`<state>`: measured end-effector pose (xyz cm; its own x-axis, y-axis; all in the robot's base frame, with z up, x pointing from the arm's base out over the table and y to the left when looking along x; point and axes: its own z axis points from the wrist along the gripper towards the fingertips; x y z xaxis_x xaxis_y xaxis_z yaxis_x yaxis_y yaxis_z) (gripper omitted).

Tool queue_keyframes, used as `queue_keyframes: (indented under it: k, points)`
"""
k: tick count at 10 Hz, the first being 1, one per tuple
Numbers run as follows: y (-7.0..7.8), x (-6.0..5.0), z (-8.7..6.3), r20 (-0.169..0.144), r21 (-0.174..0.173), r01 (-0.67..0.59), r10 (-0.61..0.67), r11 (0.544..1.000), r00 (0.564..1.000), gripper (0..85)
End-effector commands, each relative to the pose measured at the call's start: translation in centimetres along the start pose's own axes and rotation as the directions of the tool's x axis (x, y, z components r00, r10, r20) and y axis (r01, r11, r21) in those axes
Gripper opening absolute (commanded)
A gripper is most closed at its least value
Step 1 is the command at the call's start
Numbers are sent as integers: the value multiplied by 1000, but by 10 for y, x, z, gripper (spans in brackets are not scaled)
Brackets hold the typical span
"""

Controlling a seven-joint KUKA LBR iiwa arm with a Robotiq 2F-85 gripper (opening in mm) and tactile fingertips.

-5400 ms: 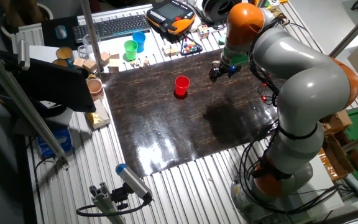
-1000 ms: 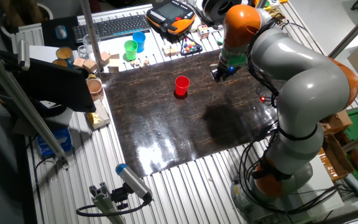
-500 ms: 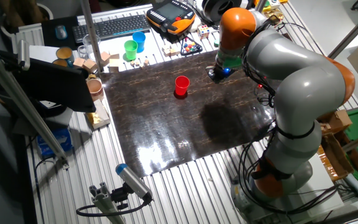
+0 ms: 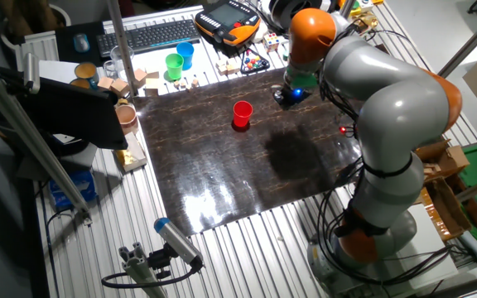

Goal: Pick up the cup

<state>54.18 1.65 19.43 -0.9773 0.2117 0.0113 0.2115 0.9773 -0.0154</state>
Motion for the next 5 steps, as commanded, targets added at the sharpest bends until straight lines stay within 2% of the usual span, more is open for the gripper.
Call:
queue_keyframes:
  k: [1, 5]
  points:
    - [0, -1, 3, -2, 0, -10, 10, 1000, 1000, 7]
    - [1, -6, 14, -13, 7, -75, 75, 997, 997, 7]
